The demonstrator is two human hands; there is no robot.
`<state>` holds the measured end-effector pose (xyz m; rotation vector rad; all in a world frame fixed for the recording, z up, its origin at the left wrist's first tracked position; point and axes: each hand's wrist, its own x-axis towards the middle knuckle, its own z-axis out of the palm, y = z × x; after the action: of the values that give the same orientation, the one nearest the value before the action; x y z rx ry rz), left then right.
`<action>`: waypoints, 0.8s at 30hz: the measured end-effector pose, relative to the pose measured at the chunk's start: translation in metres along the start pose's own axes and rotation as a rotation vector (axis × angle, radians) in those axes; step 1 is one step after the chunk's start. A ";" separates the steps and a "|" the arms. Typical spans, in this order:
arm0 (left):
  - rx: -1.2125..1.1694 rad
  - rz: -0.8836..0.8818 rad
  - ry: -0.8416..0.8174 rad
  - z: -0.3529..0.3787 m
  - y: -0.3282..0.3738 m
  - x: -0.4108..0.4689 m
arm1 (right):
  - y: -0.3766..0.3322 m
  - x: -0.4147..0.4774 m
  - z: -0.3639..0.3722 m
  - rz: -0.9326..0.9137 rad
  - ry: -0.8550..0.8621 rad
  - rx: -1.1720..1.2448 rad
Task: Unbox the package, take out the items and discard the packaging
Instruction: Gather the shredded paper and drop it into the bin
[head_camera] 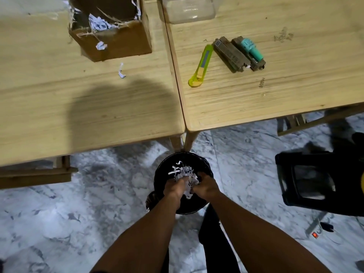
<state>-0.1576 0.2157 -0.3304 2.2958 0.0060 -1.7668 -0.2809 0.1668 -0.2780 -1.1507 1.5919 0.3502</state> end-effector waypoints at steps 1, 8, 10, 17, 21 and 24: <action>0.007 0.017 -0.010 -0.003 0.003 -0.004 | 0.001 -0.001 -0.001 -0.006 0.002 -0.009; 0.484 0.252 -0.222 -0.038 0.028 -0.091 | -0.013 -0.039 -0.019 -0.305 0.235 -0.034; 0.609 0.348 -0.312 -0.060 0.047 -0.127 | -0.030 -0.061 -0.033 -0.458 0.341 -0.044; 0.773 0.788 -0.268 -0.176 0.156 -0.201 | -0.133 -0.119 -0.101 -0.852 0.584 0.032; 0.576 0.982 0.148 -0.242 0.208 -0.190 | -0.201 -0.108 -0.117 -0.896 0.583 -0.020; 0.568 1.071 0.491 -0.266 0.229 -0.156 | -0.246 -0.091 -0.116 -0.943 0.524 -0.121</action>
<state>0.0883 0.0680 -0.0753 2.2362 -1.4681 -0.6760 -0.1550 0.0080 -0.0753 -2.0439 1.2602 -0.5201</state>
